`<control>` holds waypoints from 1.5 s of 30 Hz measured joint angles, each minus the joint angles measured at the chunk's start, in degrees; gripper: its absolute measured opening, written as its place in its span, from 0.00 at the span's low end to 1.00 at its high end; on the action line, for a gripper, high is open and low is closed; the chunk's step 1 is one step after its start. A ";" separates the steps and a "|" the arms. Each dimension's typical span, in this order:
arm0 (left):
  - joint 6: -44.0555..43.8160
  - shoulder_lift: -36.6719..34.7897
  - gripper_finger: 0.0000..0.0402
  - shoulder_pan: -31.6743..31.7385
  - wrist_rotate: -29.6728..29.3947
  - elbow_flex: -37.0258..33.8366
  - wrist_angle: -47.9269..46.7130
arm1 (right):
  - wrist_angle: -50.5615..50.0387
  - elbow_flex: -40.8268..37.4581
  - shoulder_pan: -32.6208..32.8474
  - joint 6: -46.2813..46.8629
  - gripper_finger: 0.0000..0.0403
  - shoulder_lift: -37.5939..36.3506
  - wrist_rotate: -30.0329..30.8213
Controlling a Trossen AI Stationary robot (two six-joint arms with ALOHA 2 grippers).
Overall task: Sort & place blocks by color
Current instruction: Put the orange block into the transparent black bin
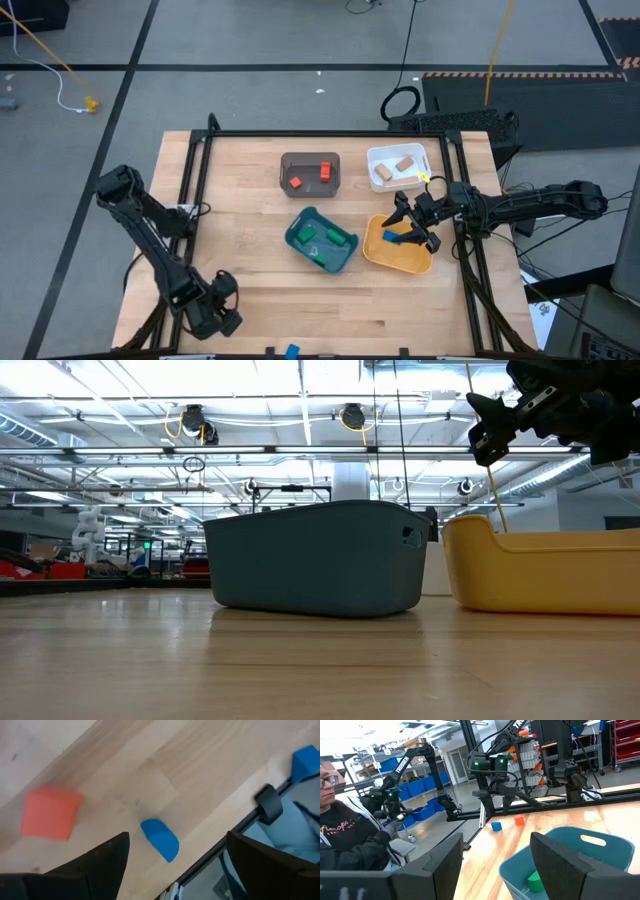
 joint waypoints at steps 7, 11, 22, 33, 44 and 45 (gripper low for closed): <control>-7.33 0.00 0.78 -1.93 1.01 0.00 -2.22 | -0.02 0.00 0.00 0.00 0.56 0.00 -0.01; -8.23 0.00 0.71 -1.92 0.01 0.01 -7.41 | 0.00 0.00 0.00 0.00 0.56 -0.01 0.00; -5.30 0.20 0.66 -1.51 -0.72 0.02 -15.94 | 0.00 0.00 -0.01 0.00 0.56 -0.02 -0.01; -1.86 7.34 0.67 -1.51 -0.71 0.02 -15.88 | 0.00 0.00 0.01 0.00 0.56 -0.01 0.00; -0.54 7.65 0.67 -2.71 1.89 0.02 -15.93 | -0.02 0.00 0.01 0.00 0.56 -0.02 0.00; -0.42 7.65 0.67 -2.86 1.89 0.02 -15.93 | -0.01 0.00 0.00 0.00 0.56 0.00 0.00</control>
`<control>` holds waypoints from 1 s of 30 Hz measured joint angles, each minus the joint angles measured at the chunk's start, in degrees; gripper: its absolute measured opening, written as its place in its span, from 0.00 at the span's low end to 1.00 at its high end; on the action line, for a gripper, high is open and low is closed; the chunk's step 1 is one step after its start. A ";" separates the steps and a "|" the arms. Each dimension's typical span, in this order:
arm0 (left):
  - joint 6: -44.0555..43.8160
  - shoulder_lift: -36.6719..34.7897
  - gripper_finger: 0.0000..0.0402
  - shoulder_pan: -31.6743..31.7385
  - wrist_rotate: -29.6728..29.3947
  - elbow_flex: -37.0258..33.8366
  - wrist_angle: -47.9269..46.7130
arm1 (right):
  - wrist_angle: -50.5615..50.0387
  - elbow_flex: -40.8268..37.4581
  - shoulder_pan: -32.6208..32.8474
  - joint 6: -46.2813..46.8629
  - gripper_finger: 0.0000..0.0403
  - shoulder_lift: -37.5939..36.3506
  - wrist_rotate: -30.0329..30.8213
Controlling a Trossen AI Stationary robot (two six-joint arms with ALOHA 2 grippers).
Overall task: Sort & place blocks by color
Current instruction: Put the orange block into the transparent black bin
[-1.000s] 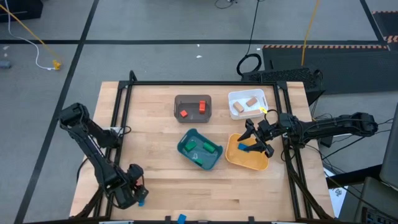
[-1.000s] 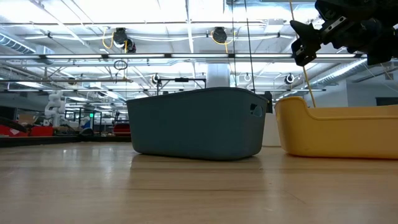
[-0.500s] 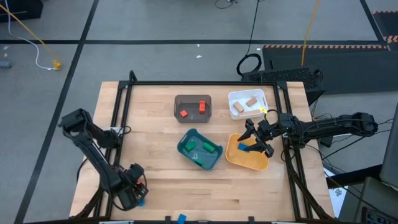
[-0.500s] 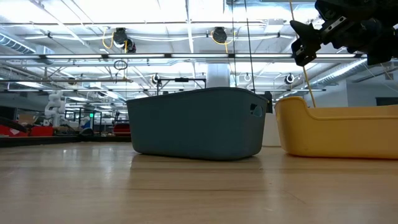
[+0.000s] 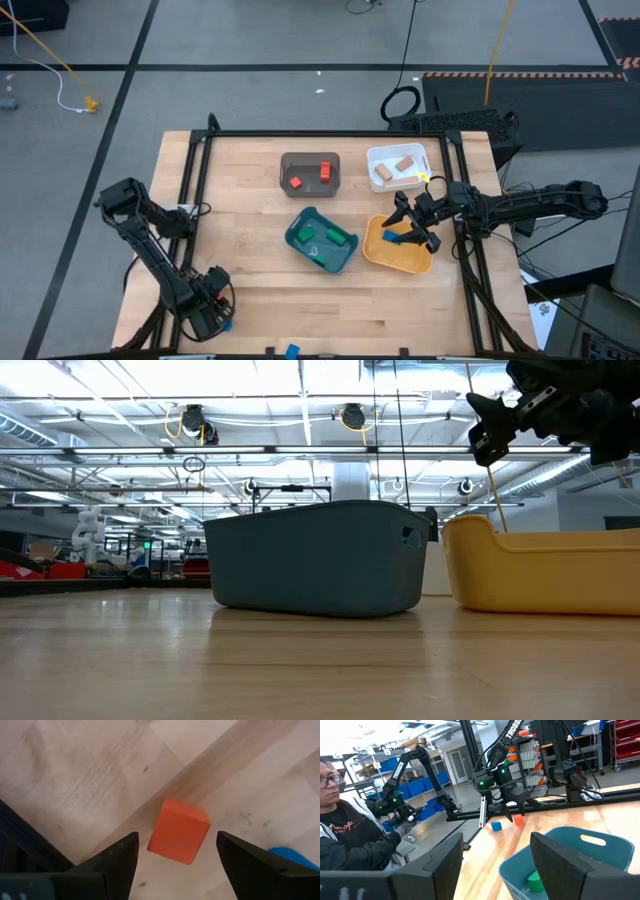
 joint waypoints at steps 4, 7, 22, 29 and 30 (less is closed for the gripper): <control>2.11 0.00 0.66 -0.04 -0.22 0.00 -0.03 | 0.00 0.00 0.00 0.00 0.56 -0.02 0.01; 2.59 0.00 0.62 0.00 -2.29 0.00 -0.09 | 0.01 0.00 0.01 0.00 0.56 -0.01 0.00; 2.39 -0.04 0.32 1.20 -3.04 0.02 -0.17 | 0.01 0.00 -0.01 0.00 0.56 -0.02 0.01; 9.68 -0.03 0.36 6.70 -3.21 0.02 -0.10 | 0.01 0.00 -0.01 0.00 0.56 -0.02 -0.01; 11.36 -0.02 0.37 7.70 -3.25 0.02 -0.20 | 0.01 0.00 -0.01 0.00 0.56 -0.02 -0.01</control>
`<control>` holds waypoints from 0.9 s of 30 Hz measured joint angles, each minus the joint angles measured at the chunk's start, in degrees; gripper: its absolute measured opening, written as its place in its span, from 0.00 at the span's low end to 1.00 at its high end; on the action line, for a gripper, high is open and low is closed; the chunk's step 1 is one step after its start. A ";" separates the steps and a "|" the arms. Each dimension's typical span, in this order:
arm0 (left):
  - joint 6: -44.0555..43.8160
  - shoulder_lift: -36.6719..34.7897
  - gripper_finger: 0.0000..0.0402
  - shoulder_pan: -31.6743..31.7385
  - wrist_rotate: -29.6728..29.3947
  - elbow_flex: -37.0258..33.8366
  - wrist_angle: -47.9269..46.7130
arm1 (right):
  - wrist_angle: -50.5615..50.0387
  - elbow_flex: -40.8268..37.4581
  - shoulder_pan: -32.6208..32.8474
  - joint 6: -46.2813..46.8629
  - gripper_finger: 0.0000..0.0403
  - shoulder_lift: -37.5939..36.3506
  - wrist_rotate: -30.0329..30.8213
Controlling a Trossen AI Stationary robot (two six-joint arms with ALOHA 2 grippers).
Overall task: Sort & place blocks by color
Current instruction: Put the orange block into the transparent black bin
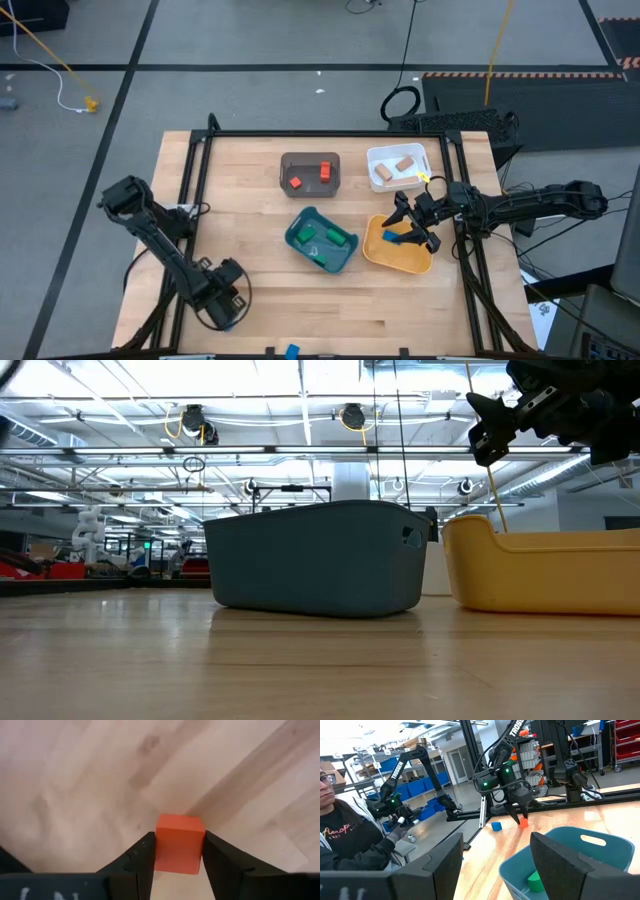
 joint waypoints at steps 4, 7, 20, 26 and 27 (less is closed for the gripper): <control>5.84 0.02 0.33 3.81 -2.15 -0.01 -1.18 | 0.00 0.00 0.00 0.00 0.56 0.00 0.01; 10.58 -0.25 0.32 6.63 -3.90 -0.04 -1.33 | -0.01 0.00 0.00 0.00 0.56 0.00 -0.01; 24.64 -13.34 0.33 15.89 -28.76 1.64 -1.05 | -0.01 0.00 0.00 0.00 0.56 0.01 -0.01; 33.07 -18.20 0.33 21.49 -46.40 1.70 1.88 | 0.00 0.00 0.00 0.00 0.56 0.00 -0.01; 35.55 -18.31 0.33 22.68 -48.45 1.70 3.73 | 0.00 0.00 0.01 0.00 0.56 0.02 -0.01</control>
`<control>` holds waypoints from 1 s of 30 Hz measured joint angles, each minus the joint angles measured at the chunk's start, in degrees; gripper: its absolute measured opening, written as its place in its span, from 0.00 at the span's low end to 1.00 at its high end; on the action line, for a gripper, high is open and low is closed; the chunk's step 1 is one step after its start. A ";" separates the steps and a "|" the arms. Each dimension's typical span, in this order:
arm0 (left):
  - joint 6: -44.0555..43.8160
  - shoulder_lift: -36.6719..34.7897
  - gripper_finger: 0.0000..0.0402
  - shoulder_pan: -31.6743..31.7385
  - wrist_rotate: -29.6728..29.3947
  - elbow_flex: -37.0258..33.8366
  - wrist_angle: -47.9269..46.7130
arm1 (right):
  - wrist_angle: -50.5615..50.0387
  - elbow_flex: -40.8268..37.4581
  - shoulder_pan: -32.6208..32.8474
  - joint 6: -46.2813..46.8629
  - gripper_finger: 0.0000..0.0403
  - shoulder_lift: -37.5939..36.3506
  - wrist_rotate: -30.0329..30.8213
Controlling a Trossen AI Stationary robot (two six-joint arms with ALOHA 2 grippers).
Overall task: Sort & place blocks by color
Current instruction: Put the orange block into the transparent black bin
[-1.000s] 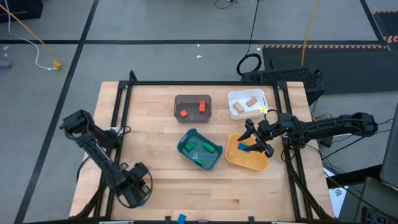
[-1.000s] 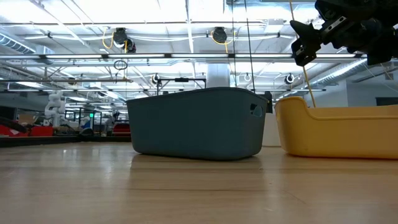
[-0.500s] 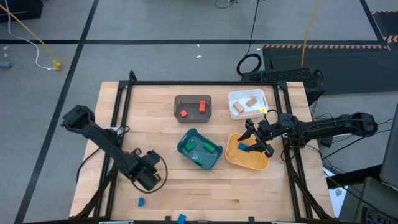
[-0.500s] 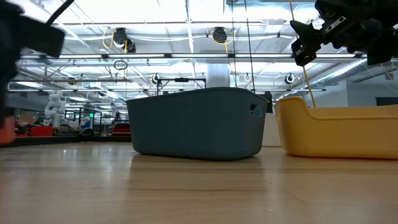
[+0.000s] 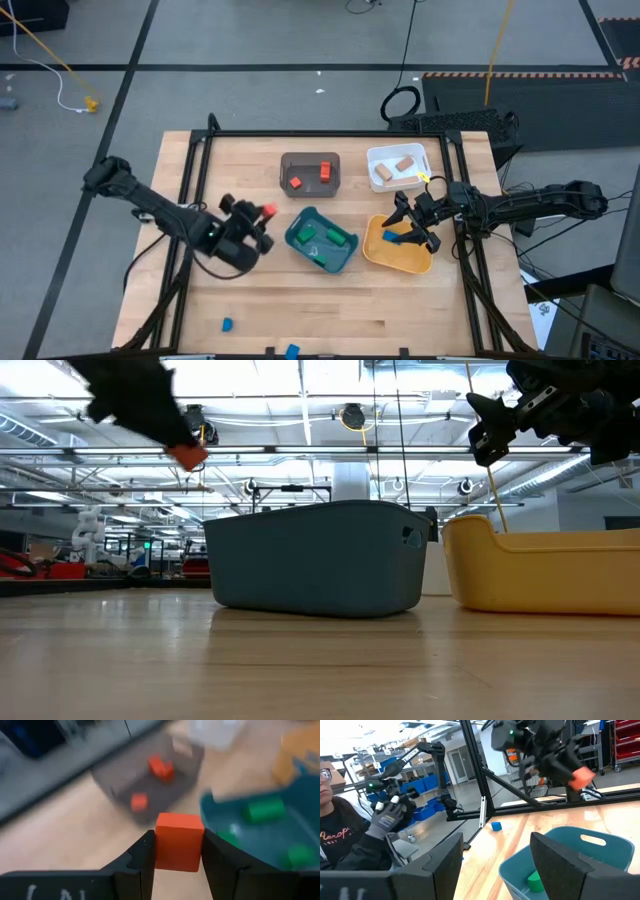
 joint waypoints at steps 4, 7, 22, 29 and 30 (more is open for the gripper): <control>11.04 0.12 0.35 4.98 -4.85 0.00 9.69 | 0.00 0.00 -0.01 0.00 0.56 0.00 0.00; 19.23 1.22 0.34 9.46 -5.46 0.00 17.28 | 0.00 0.00 -0.01 0.00 0.56 0.00 0.01; 38.47 13.02 0.34 26.00 -3.19 -0.82 47.95 | 0.00 0.00 0.00 0.00 0.56 -0.03 0.00; 44.11 16.15 0.35 33.00 9.15 -3.82 59.22 | -0.04 0.00 0.01 0.00 0.56 -0.02 0.00; 44.25 16.15 0.35 34.04 11.13 -4.70 61.24 | -0.04 0.00 -0.01 0.00 0.56 -0.02 0.01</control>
